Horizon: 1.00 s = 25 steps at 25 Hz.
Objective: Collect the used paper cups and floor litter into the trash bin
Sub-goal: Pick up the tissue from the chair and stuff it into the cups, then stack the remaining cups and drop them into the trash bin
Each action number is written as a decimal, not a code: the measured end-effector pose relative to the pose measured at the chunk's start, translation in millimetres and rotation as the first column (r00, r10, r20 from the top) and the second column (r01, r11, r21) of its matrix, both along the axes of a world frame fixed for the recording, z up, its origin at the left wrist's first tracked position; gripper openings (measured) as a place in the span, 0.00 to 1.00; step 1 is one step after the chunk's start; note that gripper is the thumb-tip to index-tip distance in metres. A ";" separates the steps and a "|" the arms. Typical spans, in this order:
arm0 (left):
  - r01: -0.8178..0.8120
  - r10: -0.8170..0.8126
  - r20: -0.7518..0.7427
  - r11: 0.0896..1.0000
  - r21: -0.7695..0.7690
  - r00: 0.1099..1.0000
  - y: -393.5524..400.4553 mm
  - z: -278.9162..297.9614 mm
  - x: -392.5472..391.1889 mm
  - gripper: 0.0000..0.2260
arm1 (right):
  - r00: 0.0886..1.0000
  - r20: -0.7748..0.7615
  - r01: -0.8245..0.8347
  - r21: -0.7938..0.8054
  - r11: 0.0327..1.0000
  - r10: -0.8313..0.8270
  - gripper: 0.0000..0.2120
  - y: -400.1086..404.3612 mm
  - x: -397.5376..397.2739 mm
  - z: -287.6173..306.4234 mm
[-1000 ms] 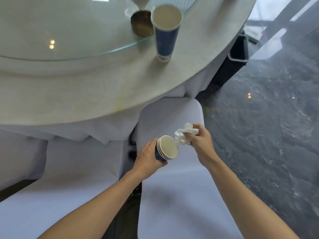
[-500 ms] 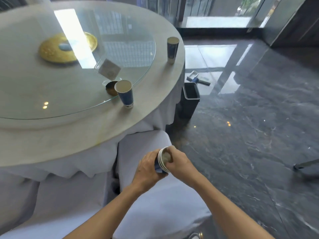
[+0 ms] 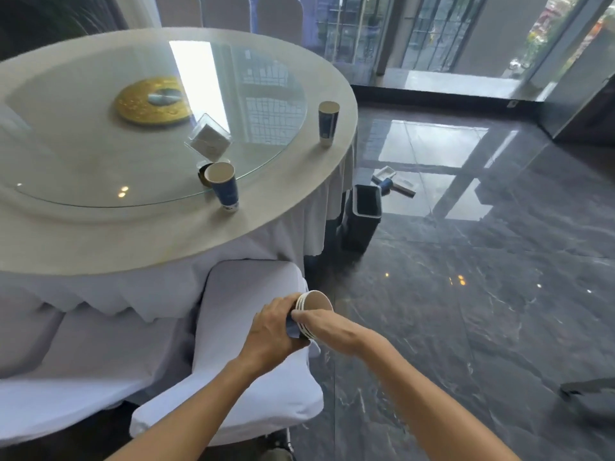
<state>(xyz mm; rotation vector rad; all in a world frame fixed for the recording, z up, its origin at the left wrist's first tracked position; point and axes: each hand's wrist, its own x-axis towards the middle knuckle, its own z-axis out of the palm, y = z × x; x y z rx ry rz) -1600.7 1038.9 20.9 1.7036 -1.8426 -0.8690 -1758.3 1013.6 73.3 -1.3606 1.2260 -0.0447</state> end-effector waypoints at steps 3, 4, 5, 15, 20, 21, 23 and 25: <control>-0.014 0.015 -0.054 1.000 0.011 0.998 -16.6 -1.1 -12.3 0.33 | 0.985 -0.046 -0.170 -0.035 0.985 0.168 0.23 -26.9 -0.2 1.6; -0.019 0.020 -0.067 1.000 0.016 0.998 -26.1 -3.4 -17.2 0.32 | 0.983 -0.050 -0.181 -0.045 0.982 0.178 0.26 -37.1 -3.4 1.4; -0.033 0.035 -0.090 0.999 0.021 0.995 -38.0 -5.0 -24.2 0.31 | 0.980 -0.078 -0.186 -0.020 0.982 0.184 0.31 -50.8 -10.0 0.3; -0.268 0.281 -0.172 0.959 0.093 0.944 -124.2 1.7 -88.3 0.33 | 0.911 -0.125 -0.408 -0.157 0.899 0.392 0.23 -168.2 -74.1 24.7; -0.399 0.407 -0.167 0.913 0.082 0.898 -147.7 16.5 -127.0 0.35 | 0.801 -0.162 -0.592 -0.060 0.804 0.577 0.38 -223.9 -88.5 30.2; -0.434 0.442 -0.172 0.897 0.084 0.880 -151.7 19.7 -130.0 0.34 | 0.796 -0.128 -0.602 -0.065 0.796 0.592 0.35 -232.6 -90.5 36.0; -0.520 0.526 -0.188 0.850 0.082 0.830 -158.5 29.8 -132.8 0.30 | 0.783 -0.085 -0.620 -0.191 0.761 0.617 0.28 -247.5 -91.7 44.8; -0.626 0.628 -0.222 0.775 0.091 0.746 -165.1 37.6 -128.0 0.27 | 0.776 -0.107 -0.604 -0.414 0.681 0.622 0.21 -265.3 -83.1 52.8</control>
